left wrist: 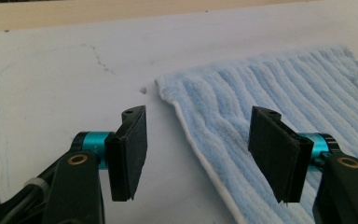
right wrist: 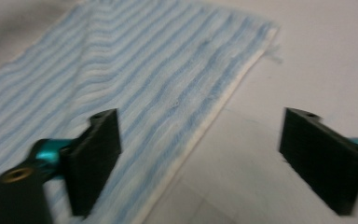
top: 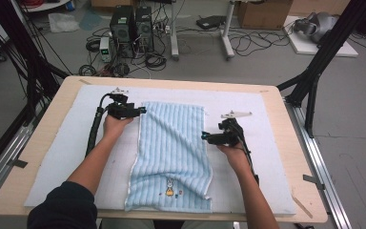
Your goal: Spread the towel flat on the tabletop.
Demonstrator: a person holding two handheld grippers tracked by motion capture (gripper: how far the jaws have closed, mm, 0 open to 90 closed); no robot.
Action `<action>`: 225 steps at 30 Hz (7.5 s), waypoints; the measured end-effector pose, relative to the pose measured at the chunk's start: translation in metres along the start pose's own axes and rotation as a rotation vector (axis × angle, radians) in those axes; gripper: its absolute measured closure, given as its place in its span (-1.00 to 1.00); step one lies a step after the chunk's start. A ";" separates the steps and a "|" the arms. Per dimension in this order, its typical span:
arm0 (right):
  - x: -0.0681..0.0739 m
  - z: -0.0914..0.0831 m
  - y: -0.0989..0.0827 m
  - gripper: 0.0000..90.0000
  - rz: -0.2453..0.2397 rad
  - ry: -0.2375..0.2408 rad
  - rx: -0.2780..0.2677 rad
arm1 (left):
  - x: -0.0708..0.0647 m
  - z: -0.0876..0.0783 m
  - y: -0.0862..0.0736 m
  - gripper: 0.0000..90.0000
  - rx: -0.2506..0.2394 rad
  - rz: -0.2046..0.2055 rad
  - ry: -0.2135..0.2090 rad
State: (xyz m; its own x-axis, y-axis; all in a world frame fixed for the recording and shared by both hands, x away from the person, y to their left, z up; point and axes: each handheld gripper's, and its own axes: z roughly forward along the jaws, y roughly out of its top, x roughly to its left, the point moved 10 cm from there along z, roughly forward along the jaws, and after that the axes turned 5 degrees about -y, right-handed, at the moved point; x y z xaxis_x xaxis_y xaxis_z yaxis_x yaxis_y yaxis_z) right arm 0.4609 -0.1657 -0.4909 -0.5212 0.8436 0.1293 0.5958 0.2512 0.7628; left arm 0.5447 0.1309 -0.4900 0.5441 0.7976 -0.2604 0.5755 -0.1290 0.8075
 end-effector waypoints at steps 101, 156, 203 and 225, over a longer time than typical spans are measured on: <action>-0.056 0.066 0.037 0.72 -0.028 -0.343 0.057 | -0.023 0.019 -0.019 0.08 0.074 0.024 -0.040; 0.047 -0.058 -0.066 0.43 -0.028 -0.074 -0.030 | -0.084 -0.089 -0.093 0.09 -0.026 0.135 -0.207; 0.083 -0.078 -0.110 0.37 -0.115 -0.081 0.026 | -0.149 -0.128 -0.158 0.38 0.116 0.344 -0.199; 0.120 -0.120 -0.148 0.90 -0.136 0.077 0.139 | -0.180 -0.177 -0.199 0.91 0.169 0.305 -0.417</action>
State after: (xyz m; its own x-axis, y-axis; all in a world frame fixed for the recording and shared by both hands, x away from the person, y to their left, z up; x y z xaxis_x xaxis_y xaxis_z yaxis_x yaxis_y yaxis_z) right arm 0.2372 -0.1581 -0.5122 -0.6448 0.7598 0.0831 0.5925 0.4281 0.6824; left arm 0.2242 0.1173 -0.5099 0.8781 0.4124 -0.2428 0.4250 -0.4390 0.7916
